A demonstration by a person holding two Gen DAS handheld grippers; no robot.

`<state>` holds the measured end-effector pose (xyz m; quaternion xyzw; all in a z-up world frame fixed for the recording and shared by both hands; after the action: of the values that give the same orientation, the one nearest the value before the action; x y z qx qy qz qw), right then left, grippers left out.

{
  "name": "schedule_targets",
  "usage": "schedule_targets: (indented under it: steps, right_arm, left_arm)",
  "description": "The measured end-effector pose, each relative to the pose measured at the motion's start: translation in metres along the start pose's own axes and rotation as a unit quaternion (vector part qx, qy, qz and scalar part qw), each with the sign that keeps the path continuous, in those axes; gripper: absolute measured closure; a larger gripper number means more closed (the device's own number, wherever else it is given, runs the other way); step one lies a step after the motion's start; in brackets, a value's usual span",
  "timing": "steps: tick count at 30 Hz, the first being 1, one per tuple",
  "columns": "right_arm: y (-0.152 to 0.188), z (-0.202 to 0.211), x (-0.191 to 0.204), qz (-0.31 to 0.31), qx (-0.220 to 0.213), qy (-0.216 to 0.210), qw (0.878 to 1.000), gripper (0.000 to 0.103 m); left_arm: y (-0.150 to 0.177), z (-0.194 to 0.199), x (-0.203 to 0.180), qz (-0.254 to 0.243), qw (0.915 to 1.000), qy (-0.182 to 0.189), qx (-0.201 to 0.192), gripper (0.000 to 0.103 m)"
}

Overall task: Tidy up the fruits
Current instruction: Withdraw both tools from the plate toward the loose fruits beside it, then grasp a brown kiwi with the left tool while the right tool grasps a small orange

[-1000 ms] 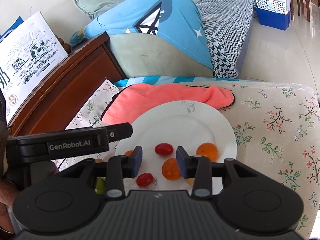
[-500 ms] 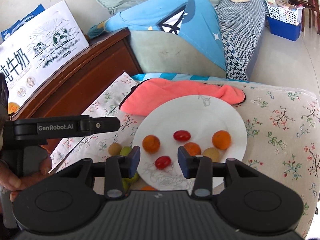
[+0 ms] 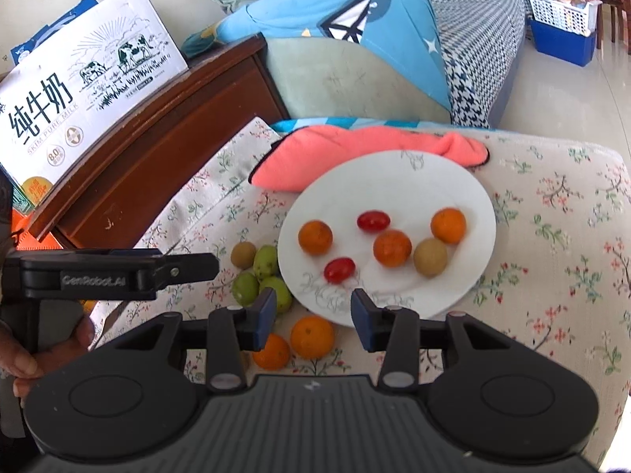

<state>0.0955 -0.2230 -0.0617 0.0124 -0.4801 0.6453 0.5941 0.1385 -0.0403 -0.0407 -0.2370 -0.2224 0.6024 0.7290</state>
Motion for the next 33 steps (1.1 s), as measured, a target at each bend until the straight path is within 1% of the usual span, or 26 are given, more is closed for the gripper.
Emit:
schedule_targets:
  steps: [6,13,23,29,33]
  right_arm:
    - [0.014,-0.004,-0.004,-0.019,0.012,0.006,1.0,0.059]
    - [0.024,-0.013,-0.001,-0.015,0.03,0.014,0.999,0.059]
    - [0.026,-0.029,-0.001,-0.019,0.042,0.022,0.999,0.059]
    - [0.026,-0.04,0.001,-0.013,0.051,0.027,0.998,0.059]
    - [0.022,-0.043,0.001,-0.011,0.045,0.031,0.998,0.059]
  left_arm:
    - [0.022,0.002,-0.007,-0.036,0.9993,0.004,0.008,0.008]
    - [0.044,0.001,-0.016,-0.076,0.997,0.013,0.014,0.008]
    - [0.067,-0.003,-0.036,-0.135,0.9905,0.022,0.01,0.008]
    - [0.07,-0.009,-0.039,-0.143,0.9895,0.02,0.006,0.009]
    - [0.068,-0.013,-0.038,-0.139,0.9902,0.013,-0.001,0.01]
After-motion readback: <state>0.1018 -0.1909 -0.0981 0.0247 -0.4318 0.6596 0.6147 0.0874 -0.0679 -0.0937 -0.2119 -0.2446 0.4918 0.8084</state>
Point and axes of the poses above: each gripper's, at about its wrist camera, not at the fingertips, and z roughly against the way its jaws point, x to its left, y to its underside, the point moved 9 cm from there along -z, roughly the way its jaws point, and after that the axes turned 14 degrees about -y, right-handed, at the moved point
